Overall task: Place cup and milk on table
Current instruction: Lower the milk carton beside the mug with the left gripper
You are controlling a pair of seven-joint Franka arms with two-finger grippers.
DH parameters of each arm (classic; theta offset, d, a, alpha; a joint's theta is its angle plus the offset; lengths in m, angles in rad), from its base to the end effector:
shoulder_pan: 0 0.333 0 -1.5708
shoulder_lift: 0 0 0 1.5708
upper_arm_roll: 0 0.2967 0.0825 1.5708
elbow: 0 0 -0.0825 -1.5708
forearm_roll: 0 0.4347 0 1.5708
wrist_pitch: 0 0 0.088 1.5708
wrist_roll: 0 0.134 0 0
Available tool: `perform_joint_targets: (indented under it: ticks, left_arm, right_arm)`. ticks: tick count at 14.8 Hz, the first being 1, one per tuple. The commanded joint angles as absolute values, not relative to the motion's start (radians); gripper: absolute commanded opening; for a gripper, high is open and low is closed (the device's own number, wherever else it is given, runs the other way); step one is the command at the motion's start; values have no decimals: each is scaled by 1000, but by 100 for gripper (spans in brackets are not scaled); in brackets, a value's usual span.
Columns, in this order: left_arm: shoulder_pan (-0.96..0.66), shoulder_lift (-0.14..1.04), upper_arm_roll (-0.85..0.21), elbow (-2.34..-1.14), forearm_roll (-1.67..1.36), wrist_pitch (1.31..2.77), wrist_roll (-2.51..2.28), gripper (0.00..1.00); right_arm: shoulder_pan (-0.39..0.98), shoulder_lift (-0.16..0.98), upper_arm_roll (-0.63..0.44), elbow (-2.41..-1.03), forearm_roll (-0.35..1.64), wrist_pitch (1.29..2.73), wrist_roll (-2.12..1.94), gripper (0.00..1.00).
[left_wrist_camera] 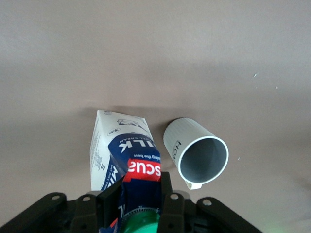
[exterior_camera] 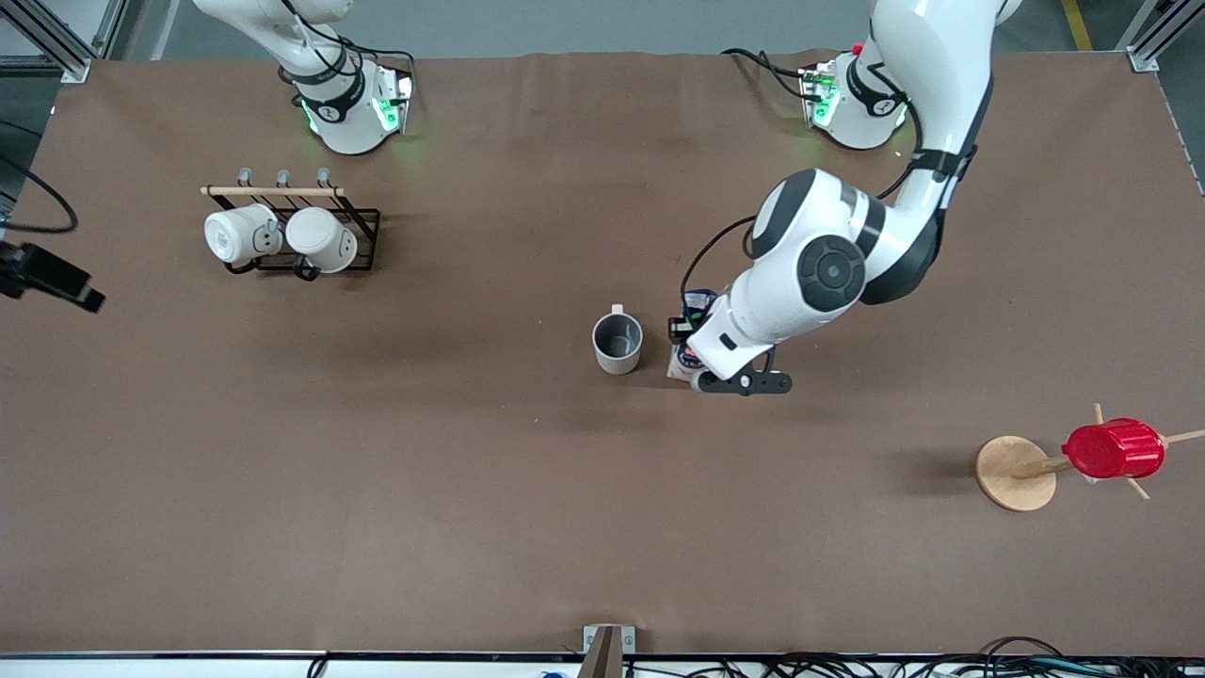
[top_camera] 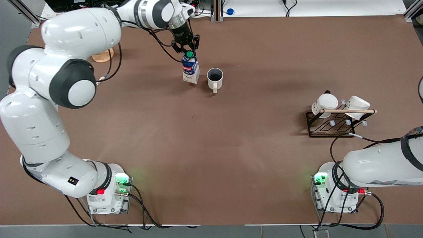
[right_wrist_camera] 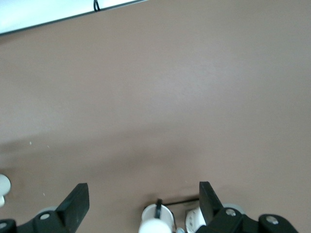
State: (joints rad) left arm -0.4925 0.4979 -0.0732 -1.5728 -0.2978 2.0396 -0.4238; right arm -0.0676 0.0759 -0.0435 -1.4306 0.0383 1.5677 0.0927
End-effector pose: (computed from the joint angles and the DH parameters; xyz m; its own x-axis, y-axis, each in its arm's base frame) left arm 0.5986 -0.4022 0.2864 0.9858 -0.0148 -0.1671 0.0267 -0.9695 0.2438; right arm 0.6261 -0.0637 0.6046 0.9777 -0.2017 0.0577 -0.1996 -0.9790 -0.0404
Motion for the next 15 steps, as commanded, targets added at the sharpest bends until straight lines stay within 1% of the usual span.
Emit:
perform_joint_targets:
  ticks: [1,2,6,11,13,15]
  left_arm:
    - [-499,534,-75,-1532,-327,2016,-433,9]
    - [-499,540,-75,-1532,-342,2016,-427,9]
    - [-495,551,-81,-1532,-385,2017,-419,11]
    - [-499,555,-81,-1540,-417,2019,-420,14]
    - [-499,557,-83,-1545,-419,2022,-420,18]
    - [-499,557,-81,-1546,-419,2023,-420,29]
  right_arm:
    - [-109,49,0,-1387,-1,1481,69,100]
    - [-110,54,3,-1373,-15,1462,69,100]
    - [-109,45,8,-1420,-14,1473,69,100]
    - [-103,44,8,-1420,-11,1463,69,100]
    - [-103,44,9,-1420,-8,1471,71,100]
    - [-104,44,8,-1422,3,1471,71,100]
